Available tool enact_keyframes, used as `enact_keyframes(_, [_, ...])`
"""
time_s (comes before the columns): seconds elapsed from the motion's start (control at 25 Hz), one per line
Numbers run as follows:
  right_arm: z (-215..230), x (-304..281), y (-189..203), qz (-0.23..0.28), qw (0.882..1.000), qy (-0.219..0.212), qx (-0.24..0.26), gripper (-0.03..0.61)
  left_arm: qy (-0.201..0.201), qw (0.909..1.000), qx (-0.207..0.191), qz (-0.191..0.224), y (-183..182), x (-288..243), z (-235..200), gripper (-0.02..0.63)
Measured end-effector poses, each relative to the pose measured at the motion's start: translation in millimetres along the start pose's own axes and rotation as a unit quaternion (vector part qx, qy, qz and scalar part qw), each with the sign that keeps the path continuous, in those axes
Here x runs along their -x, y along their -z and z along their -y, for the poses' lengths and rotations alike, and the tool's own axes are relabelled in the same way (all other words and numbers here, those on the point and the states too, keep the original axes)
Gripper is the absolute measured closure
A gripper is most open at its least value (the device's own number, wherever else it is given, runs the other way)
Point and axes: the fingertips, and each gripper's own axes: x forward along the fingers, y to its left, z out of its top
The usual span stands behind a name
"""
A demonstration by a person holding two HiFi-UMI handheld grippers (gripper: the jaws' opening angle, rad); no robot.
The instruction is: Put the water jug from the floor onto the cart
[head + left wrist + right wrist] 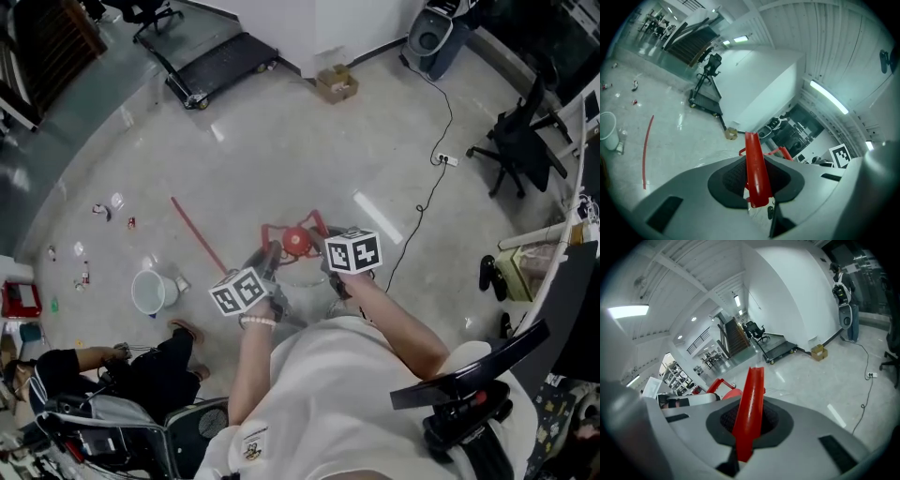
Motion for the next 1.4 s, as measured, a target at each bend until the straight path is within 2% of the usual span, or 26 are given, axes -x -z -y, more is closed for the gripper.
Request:
enact_keyframes(0.28, [23,5,3,-0.004,1.000,-0.015,0.016,0.557,-0.013,0.9997,0.005,0.019,15,-17,6,0.534])
enact_keyframes(0.48, [22,9,-6,-0.002,1.000,-0.020,0.014,0.557,-0.017,0.9998,0.004,0.012,9,-19,13,0.534])
enact_keyframes(0.72, [49,-17,-32,-0.002,1.000,-0.013,-0.002,0.557,-0.008,0.9999,0.013,-0.002,-14,-60,1,0.534])
enact_keyframes(1.0, [77,-73,-94,-0.002,1.000,0.005,-0.005,0.557,0.014,0.9997,0.006,-0.019,-79,-123,-26,0.534])
enact_keyframes(1.4, [79,-176,-215,0.018,0.999,0.033,-0.008,0.557,0.040,0.9988,-0.007,-0.026,-216,-187,-78,0.534])
